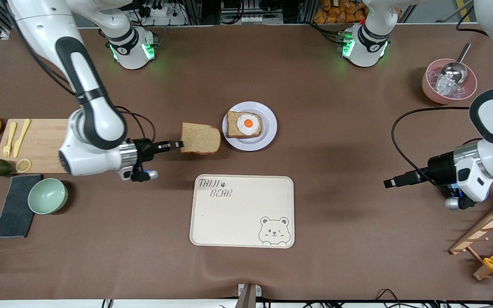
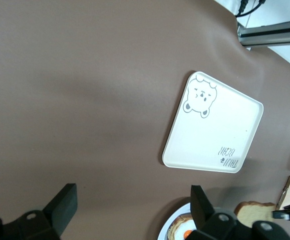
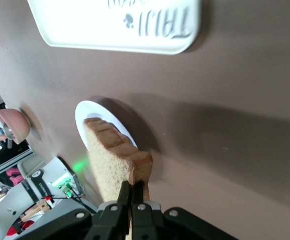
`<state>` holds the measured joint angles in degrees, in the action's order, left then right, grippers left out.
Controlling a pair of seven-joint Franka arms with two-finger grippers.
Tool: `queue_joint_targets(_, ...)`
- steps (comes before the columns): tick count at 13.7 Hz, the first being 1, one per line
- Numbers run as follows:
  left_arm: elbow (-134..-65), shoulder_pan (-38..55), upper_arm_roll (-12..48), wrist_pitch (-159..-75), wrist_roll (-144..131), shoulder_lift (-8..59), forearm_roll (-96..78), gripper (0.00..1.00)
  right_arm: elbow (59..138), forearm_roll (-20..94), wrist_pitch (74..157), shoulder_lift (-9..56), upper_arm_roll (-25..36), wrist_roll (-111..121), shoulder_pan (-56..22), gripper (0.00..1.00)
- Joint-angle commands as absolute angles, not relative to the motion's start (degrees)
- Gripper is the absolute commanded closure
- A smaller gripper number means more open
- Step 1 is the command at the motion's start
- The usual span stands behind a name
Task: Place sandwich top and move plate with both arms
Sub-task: 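Lay the bread on the egg with the right gripper while the left gripper approaches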
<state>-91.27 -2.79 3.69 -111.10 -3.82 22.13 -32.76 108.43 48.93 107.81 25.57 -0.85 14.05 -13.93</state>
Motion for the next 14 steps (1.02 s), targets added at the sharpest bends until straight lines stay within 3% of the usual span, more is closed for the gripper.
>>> queue_joint_targets(1, -89.91, -0.28, 3.60, -112.06, -4.48, 26.00, -38.03, 0.00, 113.98, 55.16, 112.84, 21.89, -0.09, 13.45, -19.75, 1.00)
queue_joint_targets(9, -90.96, 9.49, 3.60, -119.18, -3.95, 29.80, -46.14, 0.00, 121.46, 61.43, 124.36, 19.60, -0.26, 13.71, -31.90, 1.00)
queue_joint_targets(14, -98.33, 12.65, 3.69, -117.52, -4.74, 26.81, -46.14, 0.00, 122.87, 62.23, 129.20, 19.86, -0.26, 14.15, -35.24, 1.00)
